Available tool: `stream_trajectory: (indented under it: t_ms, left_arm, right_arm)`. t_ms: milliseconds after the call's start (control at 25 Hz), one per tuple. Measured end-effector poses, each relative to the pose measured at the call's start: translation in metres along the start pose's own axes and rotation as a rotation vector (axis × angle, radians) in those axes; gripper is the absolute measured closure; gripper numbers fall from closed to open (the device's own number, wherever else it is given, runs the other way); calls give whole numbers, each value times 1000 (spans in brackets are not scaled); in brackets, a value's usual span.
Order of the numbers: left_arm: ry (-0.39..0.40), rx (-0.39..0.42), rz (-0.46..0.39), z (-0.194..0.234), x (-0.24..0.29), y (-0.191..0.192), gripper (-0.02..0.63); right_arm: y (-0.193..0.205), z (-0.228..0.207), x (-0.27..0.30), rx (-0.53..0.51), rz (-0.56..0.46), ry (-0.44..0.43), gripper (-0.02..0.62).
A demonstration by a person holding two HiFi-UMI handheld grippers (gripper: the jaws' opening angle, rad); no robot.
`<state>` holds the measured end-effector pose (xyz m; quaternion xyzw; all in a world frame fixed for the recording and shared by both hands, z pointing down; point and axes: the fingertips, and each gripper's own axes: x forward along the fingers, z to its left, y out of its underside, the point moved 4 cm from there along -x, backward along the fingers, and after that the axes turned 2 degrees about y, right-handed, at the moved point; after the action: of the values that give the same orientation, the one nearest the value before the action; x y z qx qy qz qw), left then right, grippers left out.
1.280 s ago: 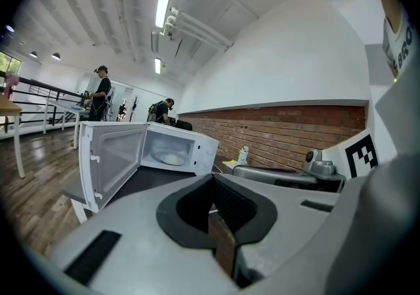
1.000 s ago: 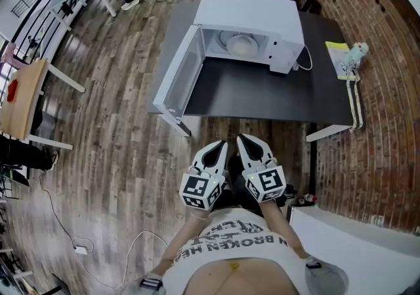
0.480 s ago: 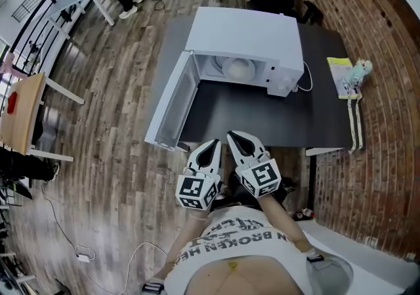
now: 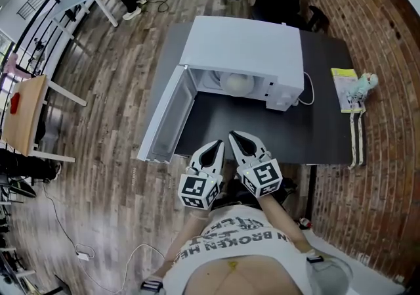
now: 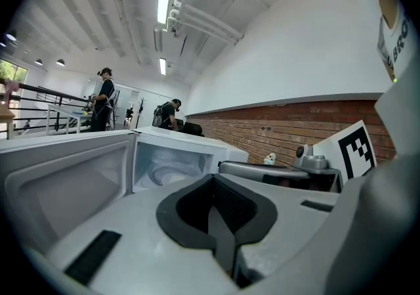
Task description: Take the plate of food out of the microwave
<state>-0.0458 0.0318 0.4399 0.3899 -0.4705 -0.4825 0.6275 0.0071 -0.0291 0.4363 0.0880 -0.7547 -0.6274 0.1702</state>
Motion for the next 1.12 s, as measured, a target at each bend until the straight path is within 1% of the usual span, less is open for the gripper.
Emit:
stream_trajectory:
  t_ms: [240, 400, 600, 760, 920, 1120]
  left_arm:
    - [3, 7, -9, -2, 34, -2, 600]
    - [-7, -14, -6, -4, 48, 0, 600]
    - [-3, -18, 15, 2, 60, -2, 600]
    - [-2, -26, -12, 13, 67, -10, 600]
    - [45, -19, -4, 30, 85, -20, 600]
    - [106, 11, -19, 55, 108, -46, 600]
  right_arm:
    - [-1, -31, 5, -9, 6, -7, 588]
    - [-2, -48, 7, -3, 7, 4, 588]
    - [-3, -59, 16, -5, 16, 15, 588]
    - [-4, -64, 26, -17, 22, 30, 588]
    - [-10, -74, 43, -19, 9, 72, 588]
    - [-26, -90, 69, -19, -15, 132, 588]
